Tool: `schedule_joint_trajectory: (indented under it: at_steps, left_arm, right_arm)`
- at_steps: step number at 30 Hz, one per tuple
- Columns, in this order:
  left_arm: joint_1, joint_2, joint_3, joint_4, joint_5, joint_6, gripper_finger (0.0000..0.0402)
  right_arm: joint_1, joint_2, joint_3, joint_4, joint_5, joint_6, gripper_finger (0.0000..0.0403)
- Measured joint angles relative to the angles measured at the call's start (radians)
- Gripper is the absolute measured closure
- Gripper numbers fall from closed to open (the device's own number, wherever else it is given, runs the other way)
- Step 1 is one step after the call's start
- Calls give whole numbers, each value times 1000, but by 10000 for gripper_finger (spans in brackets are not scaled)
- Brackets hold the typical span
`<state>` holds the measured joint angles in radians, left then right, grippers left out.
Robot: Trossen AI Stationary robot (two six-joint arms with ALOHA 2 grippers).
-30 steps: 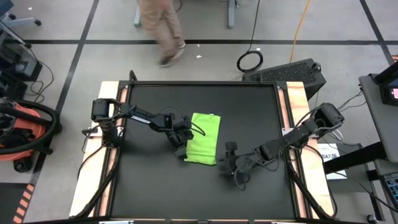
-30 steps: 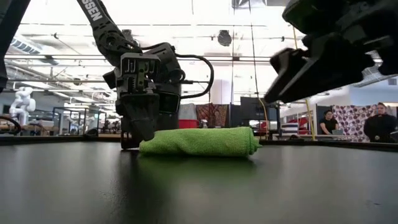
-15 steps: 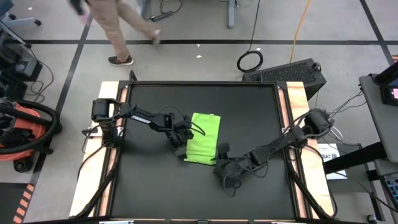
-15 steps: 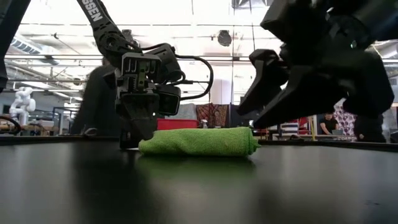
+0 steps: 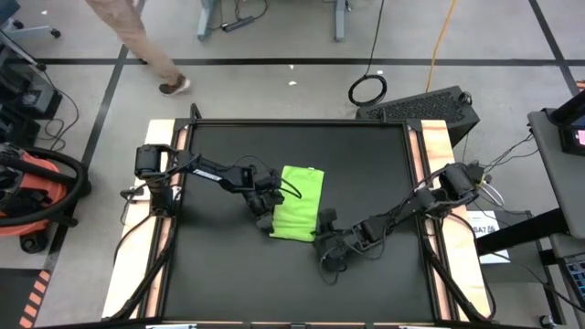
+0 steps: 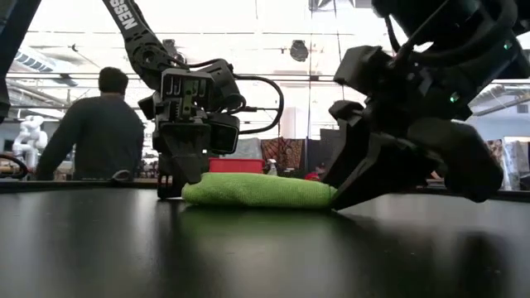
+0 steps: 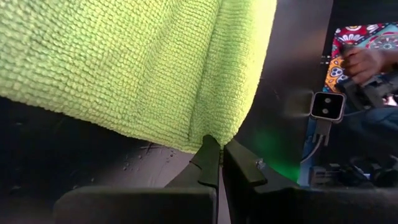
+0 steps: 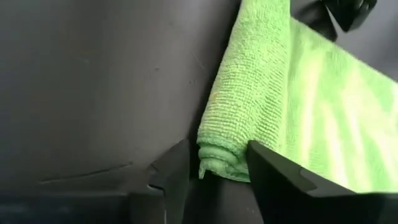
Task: Roll towel
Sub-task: Roll the green microfiber cloth
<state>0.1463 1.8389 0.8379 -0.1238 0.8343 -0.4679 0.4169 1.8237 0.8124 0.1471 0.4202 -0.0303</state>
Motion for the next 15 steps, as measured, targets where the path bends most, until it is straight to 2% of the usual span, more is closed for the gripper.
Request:
schedule_joint_trajectory:
  at_steps: [11, 15]
  left_arm:
    - [-2, -1, -1, 3, 29, 29, 390]
    - [-3, -29, -4, 3, 12, 100, 345]
  right_arm:
    - [-62, 18, 2, 5, -58, 169, 334]
    - [-83, 17, 2, -2, -94, 252, 378]
